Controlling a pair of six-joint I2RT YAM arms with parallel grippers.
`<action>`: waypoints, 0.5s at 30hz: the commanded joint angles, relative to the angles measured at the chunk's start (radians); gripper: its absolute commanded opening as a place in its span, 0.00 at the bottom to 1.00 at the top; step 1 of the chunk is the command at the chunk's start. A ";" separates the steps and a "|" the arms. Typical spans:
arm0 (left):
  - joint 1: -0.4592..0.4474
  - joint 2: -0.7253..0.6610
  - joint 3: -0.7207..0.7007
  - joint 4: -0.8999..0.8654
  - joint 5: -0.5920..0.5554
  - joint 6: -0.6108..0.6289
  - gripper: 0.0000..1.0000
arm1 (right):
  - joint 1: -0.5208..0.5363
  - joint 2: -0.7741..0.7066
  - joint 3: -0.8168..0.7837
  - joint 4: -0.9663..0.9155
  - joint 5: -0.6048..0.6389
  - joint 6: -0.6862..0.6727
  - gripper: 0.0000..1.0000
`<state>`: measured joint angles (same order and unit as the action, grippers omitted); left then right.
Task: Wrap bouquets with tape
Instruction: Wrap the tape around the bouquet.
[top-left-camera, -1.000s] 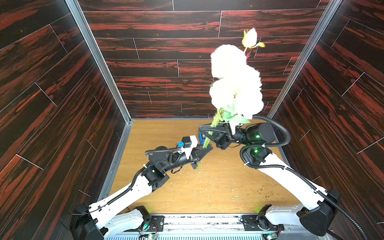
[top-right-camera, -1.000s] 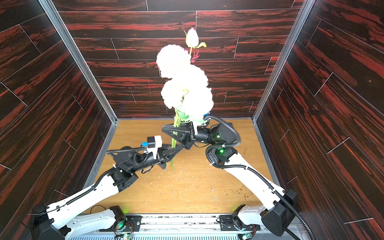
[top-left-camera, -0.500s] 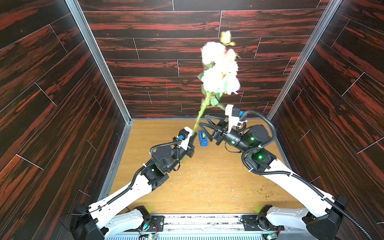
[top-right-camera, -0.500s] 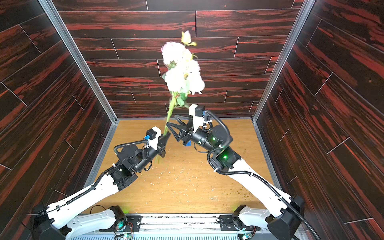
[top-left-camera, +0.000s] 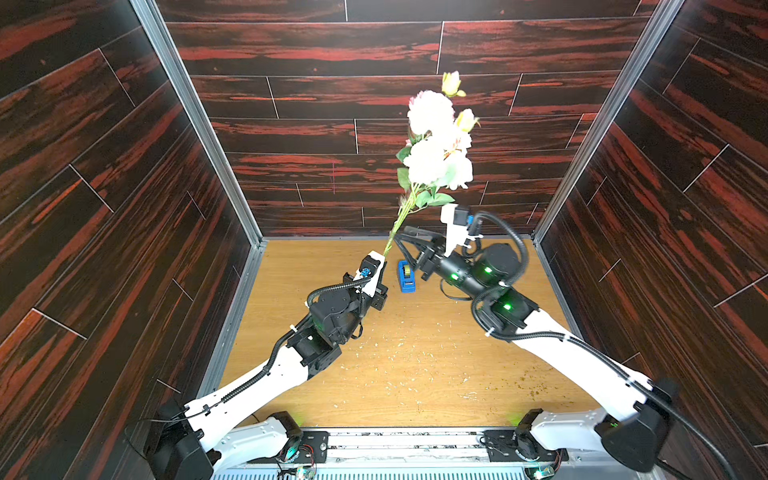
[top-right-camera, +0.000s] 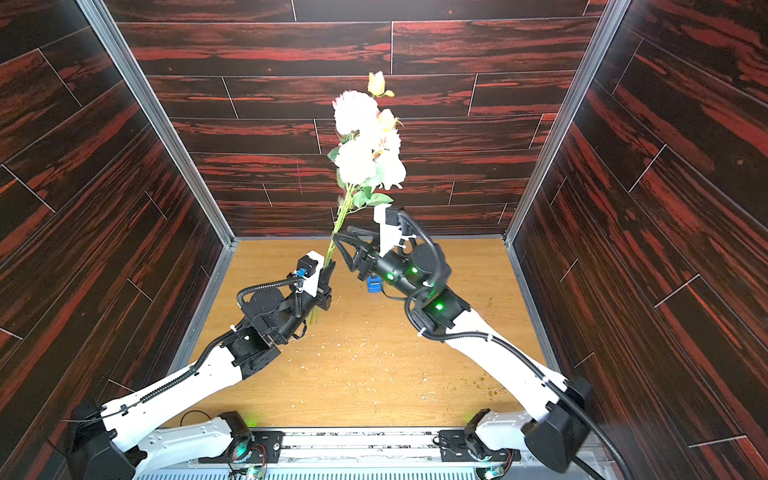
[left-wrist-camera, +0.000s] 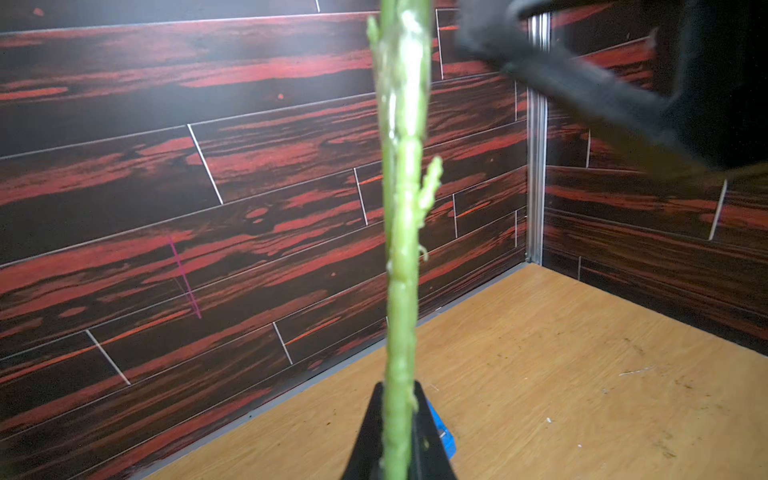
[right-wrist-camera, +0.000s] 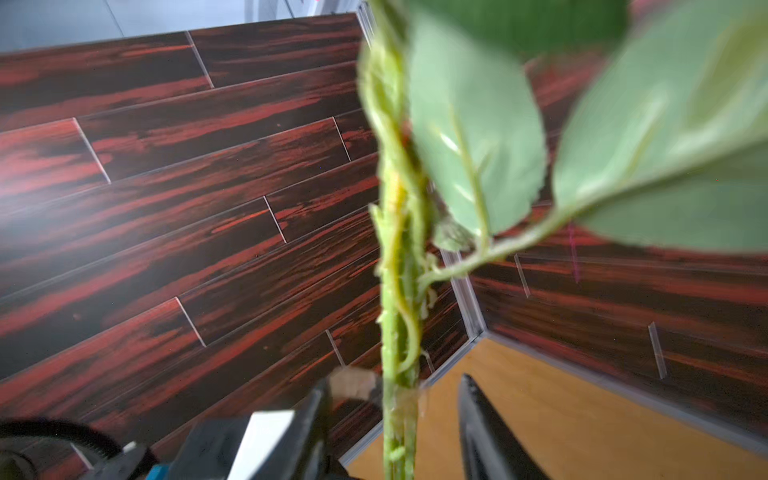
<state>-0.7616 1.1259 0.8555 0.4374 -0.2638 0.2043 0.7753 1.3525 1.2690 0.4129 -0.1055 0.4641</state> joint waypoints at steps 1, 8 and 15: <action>-0.011 -0.005 0.042 0.049 -0.031 0.017 0.00 | 0.006 0.061 0.056 0.031 0.024 0.057 0.42; -0.055 0.015 0.049 0.032 -0.147 0.083 0.00 | 0.010 0.137 0.124 0.016 0.076 0.068 0.01; -0.088 0.074 0.068 0.057 -0.334 0.124 0.00 | 0.018 0.156 0.082 0.119 0.143 0.080 0.00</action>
<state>-0.8314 1.1854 0.8928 0.4511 -0.5213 0.2817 0.7906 1.4773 1.3579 0.4580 -0.0319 0.5270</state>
